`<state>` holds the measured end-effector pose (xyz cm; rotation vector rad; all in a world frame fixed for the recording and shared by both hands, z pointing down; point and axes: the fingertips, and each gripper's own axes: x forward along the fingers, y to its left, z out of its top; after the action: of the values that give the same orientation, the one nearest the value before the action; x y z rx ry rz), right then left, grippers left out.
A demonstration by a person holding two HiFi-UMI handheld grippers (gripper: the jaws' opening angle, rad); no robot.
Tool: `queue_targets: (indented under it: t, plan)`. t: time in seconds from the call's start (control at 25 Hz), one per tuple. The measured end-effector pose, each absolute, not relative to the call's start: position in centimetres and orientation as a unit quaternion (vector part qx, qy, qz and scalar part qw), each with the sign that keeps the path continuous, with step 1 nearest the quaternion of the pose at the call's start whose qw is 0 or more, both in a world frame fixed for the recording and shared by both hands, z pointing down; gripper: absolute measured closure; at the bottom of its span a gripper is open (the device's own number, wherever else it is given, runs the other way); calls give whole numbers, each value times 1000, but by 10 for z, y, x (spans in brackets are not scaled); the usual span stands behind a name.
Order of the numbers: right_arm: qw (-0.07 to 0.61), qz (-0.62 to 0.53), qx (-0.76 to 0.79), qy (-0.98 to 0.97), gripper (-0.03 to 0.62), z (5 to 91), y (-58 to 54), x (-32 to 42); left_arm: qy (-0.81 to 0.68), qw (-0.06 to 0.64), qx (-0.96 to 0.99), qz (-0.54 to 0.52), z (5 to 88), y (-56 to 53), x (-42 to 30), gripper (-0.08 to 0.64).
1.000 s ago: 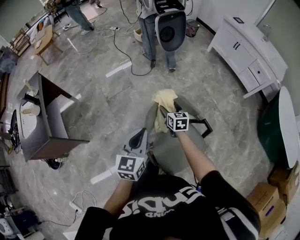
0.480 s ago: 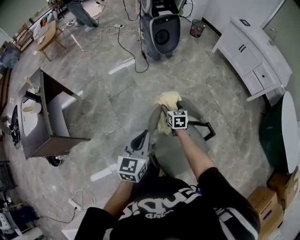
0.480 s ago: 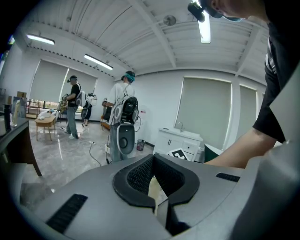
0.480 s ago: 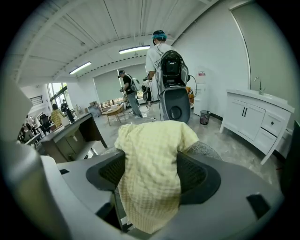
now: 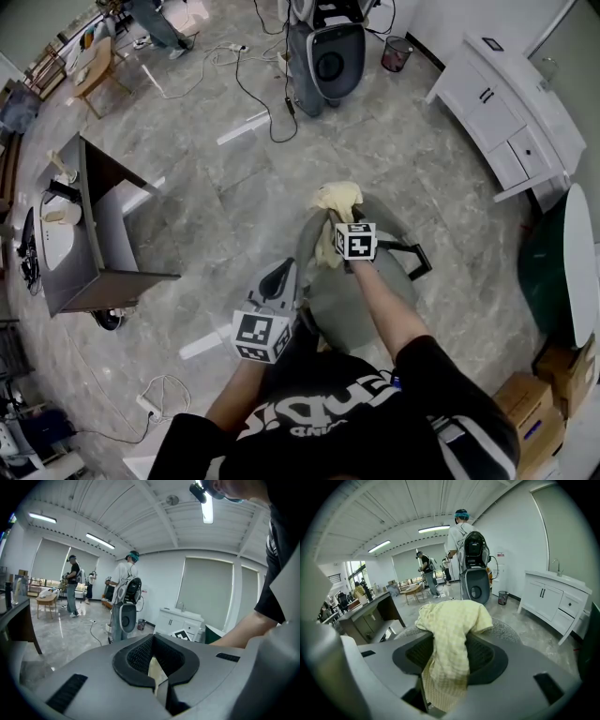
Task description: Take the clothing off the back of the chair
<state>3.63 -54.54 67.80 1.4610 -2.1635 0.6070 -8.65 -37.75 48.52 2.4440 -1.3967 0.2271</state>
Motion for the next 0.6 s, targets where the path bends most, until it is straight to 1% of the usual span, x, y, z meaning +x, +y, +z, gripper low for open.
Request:
queue_targets:
  t: [0.08, 0.16, 0.28, 0.6]
  plan:
    - [233, 219, 526, -788, 411, 679, -544, 35, -488, 158, 855, 80, 486, -378, -85, 546]
    - [237, 217, 524, -789, 434, 679, -544, 35, -487, 158, 855, 80, 486, -379, -84, 546]
    - [240, 213, 524, -789, 446, 678, -544, 35, -487, 159, 855, 80, 487, -380, -85, 548]
    - [243, 219, 524, -787, 454, 667, -543, 37, -488, 162, 854, 77, 489, -380, -83, 546]
